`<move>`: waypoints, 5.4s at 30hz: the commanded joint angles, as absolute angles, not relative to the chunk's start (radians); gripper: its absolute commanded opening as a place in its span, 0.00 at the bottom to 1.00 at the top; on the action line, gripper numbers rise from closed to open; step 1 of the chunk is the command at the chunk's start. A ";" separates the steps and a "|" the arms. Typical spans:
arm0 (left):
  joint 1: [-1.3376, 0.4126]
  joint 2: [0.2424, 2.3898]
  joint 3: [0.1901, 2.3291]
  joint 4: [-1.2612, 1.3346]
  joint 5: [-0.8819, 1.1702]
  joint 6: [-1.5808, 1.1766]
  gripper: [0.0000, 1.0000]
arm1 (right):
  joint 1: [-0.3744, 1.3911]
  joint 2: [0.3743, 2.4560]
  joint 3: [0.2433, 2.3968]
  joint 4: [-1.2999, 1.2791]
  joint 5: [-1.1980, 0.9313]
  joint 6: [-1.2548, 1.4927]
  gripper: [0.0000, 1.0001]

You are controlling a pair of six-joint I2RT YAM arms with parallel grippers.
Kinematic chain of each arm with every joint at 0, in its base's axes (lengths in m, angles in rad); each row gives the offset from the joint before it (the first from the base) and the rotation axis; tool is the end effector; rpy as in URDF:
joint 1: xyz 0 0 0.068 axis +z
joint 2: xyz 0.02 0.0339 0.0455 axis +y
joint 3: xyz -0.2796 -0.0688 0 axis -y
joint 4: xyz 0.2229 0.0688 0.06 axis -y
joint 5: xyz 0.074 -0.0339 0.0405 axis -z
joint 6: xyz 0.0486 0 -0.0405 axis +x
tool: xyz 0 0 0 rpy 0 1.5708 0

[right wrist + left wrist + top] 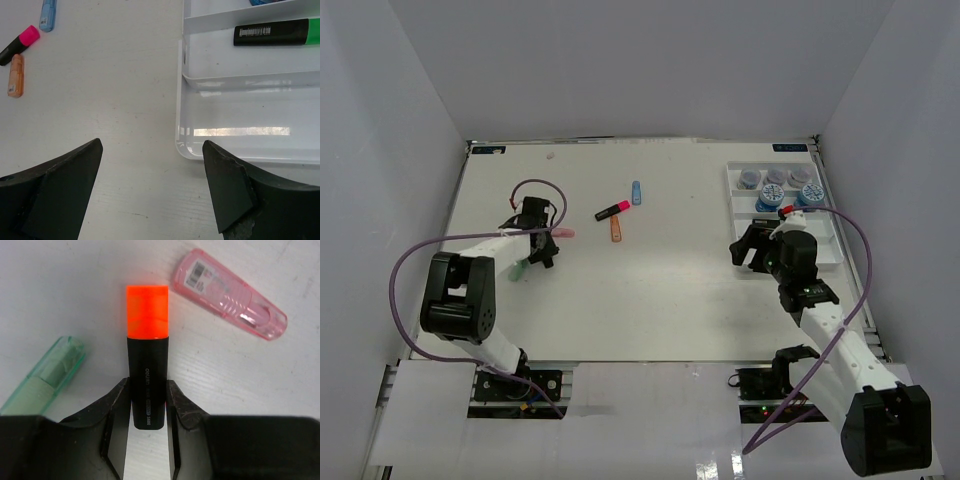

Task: Sort the stationery into containers
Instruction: Pick up the pen from the center of the board, then place the pen in the storage box, then pick up the pen from the center of the board.

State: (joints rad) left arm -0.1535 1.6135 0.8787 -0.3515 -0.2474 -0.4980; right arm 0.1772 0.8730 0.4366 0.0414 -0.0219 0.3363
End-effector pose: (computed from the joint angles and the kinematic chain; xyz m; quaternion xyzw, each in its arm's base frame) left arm 0.2923 -0.0332 0.1807 -0.1943 0.9441 0.0373 0.2639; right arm 0.1778 0.0329 0.2407 0.0601 0.8299 0.1496 0.5341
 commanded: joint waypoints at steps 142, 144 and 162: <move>-0.393 1.434 1.003 -0.149 0.037 -0.201 0.96 | -0.118 0.862 0.716 -0.038 -0.170 0.331 0.98; -0.391 1.521 1.049 -0.150 0.043 -0.164 0.96 | -0.106 0.861 0.704 -0.020 -0.219 0.339 0.98; -0.377 1.934 1.391 -0.150 0.118 0.091 0.81 | 0.029 0.851 0.690 -0.017 -0.276 0.299 0.98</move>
State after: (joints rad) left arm -0.3828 1.9282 1.3155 -0.1650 0.0700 0.0616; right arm -0.0010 0.8570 0.6956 -0.0517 -0.2661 0.3248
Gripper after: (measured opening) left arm 0.826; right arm 0.984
